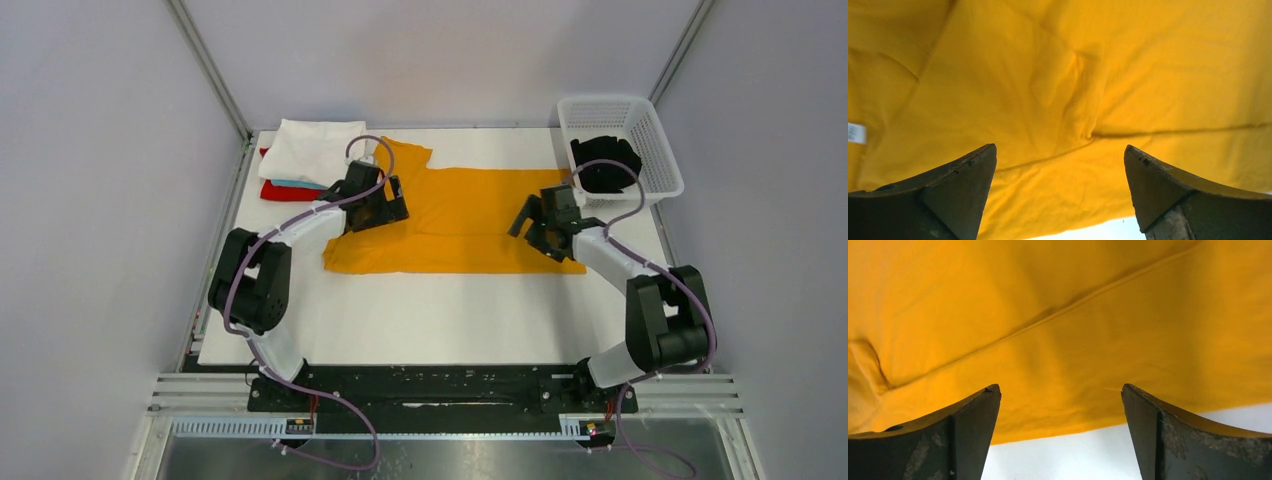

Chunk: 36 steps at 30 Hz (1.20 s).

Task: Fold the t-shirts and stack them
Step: Fold the flattened tshirt in 1/3 of the way

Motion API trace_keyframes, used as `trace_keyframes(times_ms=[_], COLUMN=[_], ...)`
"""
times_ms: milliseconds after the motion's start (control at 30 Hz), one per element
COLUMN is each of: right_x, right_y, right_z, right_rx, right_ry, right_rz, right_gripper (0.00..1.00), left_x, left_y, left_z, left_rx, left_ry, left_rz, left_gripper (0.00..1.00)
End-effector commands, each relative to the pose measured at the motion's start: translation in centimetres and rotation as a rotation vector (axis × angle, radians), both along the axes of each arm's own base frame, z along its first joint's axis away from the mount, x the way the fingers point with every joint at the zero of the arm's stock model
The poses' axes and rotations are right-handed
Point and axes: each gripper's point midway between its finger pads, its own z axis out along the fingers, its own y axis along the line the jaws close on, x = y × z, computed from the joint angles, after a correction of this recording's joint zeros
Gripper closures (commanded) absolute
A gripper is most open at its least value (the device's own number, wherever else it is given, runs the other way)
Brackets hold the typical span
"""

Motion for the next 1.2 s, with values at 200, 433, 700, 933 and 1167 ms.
trace_keyframes(times_ms=[200, 433, 700, 933, 1167], right_x=[-0.3, -6.6, -13.6, -18.4, -21.0], right_y=[7.6, 6.1, 4.2, 4.0, 4.2], right_z=[-2.8, -5.4, -6.3, -7.2, -6.4], right_rx=[0.13, 0.157, 0.169, 0.237, 0.256], right_ry=[0.115, 0.2, 0.27, 0.306, 0.309], right_rz=[0.224, 0.183, 0.153, 0.136, 0.128], right_gripper=[0.0, 0.01, 0.01, 0.01, 0.0], left_x=[-4.1, -10.3, -17.5, -23.2, -25.1], left_y=[-2.0, -1.3, -0.3, 1.5, 2.2], left_z=[-4.7, -6.6, -6.5, -7.6, -7.0], left_rx=[-0.162, -0.198, -0.154, -0.105, -0.131], left_ry=[0.193, 0.312, 0.34, 0.392, 0.371], left_rz=[-0.008, 0.002, 0.018, 0.074, 0.085], left_gripper=[0.01, 0.01, 0.01, 0.01, 0.01])
